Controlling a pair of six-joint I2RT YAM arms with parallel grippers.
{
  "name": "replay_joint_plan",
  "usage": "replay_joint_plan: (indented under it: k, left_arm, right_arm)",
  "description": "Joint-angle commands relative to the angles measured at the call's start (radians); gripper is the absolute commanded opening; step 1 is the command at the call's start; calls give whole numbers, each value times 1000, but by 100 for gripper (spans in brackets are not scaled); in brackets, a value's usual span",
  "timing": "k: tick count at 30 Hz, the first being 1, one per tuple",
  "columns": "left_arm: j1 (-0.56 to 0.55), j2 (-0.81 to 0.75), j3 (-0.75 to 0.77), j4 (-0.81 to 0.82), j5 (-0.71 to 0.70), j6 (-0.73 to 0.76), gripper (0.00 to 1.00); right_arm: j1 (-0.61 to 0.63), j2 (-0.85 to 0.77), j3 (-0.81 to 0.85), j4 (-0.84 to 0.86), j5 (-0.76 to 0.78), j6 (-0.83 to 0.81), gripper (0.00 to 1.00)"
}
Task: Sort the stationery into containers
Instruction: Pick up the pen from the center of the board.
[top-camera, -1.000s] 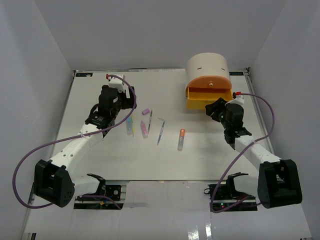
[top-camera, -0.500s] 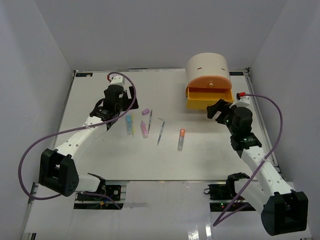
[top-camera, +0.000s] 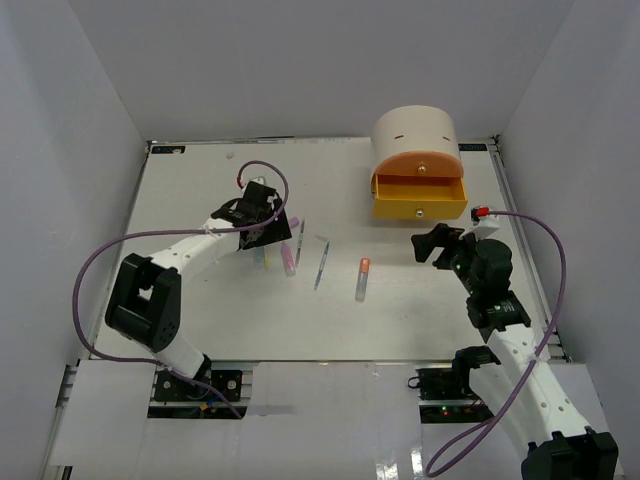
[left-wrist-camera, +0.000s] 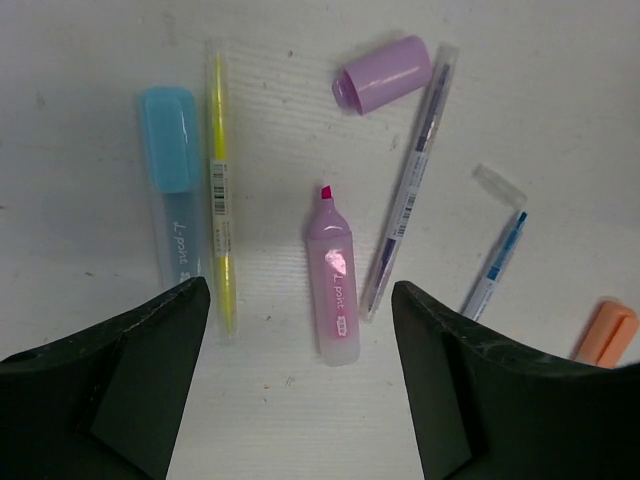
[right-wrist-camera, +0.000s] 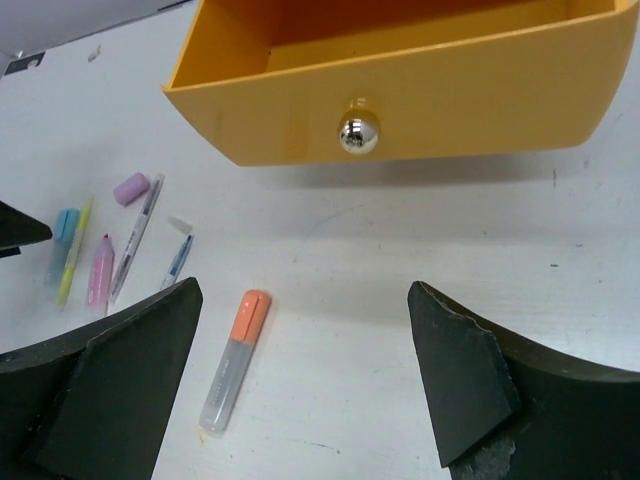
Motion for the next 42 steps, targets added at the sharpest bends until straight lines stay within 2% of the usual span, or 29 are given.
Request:
replay_joint_plan:
  k: [1, 12, 31, 42]
  left_arm:
    - [-20, 22, 53, -52, -8, -53, 84]
    - [-24, 139, 91, -97, -65, -55, 63]
    - [-17, 208, 104, -126, -114, -41, 58]
    - [-12, 242, 128, -135, -99, -33, 46]
  right_arm:
    - [4, -35, -29, 13, -45, -24, 90]
    - [30, -90, -88, 21, -33, -43, 90]
    - [43, -99, -103, 21, -31, -41, 90]
    - [45, -98, -103, 21, -31, -41, 90]
